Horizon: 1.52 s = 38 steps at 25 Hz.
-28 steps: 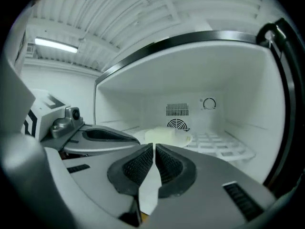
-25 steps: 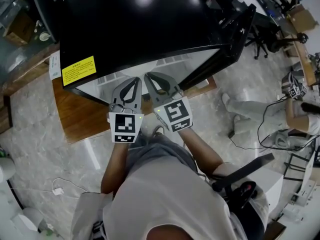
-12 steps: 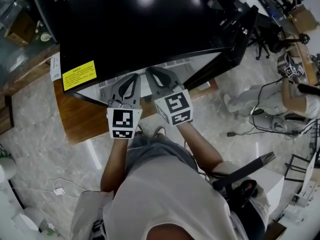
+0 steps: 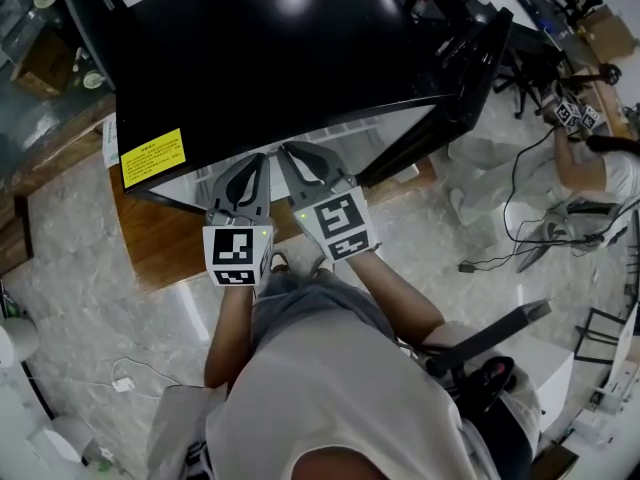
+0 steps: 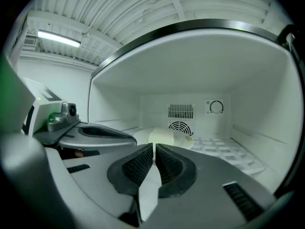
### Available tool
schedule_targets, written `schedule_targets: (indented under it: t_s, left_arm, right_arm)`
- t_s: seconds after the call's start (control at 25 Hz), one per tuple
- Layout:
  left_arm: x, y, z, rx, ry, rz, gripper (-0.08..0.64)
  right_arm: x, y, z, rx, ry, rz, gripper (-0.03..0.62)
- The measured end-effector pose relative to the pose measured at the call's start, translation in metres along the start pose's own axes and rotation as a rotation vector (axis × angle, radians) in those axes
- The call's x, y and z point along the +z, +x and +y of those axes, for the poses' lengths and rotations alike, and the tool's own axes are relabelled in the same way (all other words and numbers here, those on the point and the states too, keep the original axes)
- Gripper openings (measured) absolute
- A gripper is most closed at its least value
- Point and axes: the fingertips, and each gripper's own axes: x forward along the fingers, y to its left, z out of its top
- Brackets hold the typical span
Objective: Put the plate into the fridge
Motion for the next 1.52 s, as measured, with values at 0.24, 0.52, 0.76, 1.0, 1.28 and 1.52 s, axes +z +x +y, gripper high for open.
schedule_targets:
  t_s: [0.24,0.52,0.76,1.0,1.28,1.52]
  left_arm:
    - [-0.001,-0.013,0.008,0.036,-0.015,0.008,0.02]
    - [0.004,-0.021,-0.005,0.071,-0.024,-0.006,0.02]
    - [0.017,-0.027,-0.039,0.124,-0.028,-0.059,0.02]
    - [0.001,-0.03,-0.136,0.128,-0.041,-0.043,0.02]
    - [0.005,-0.054,-0.204,0.109,-0.034,-0.055,0.02]
    - [0.002,-0.08,-0.226,0.094,-0.034,-0.057,0.02]
  right_arm:
    - [0.001,0.004,0.01,0.02,0.01,-0.002,0.031]
    - [0.006,-0.018,0.014,0.038,0.011,-0.032,0.031]
    - [0.005,-0.06,0.005,0.025,0.039,-0.078,0.018]
    - [-0.04,-0.147,-0.029,0.017,0.044,-0.065,0.017]
    - [-0.056,-0.222,-0.042,-0.019,0.039,-0.075,0.017]
    - [-0.06,-0.258,-0.03,-0.044,0.024,-0.081,0.017]
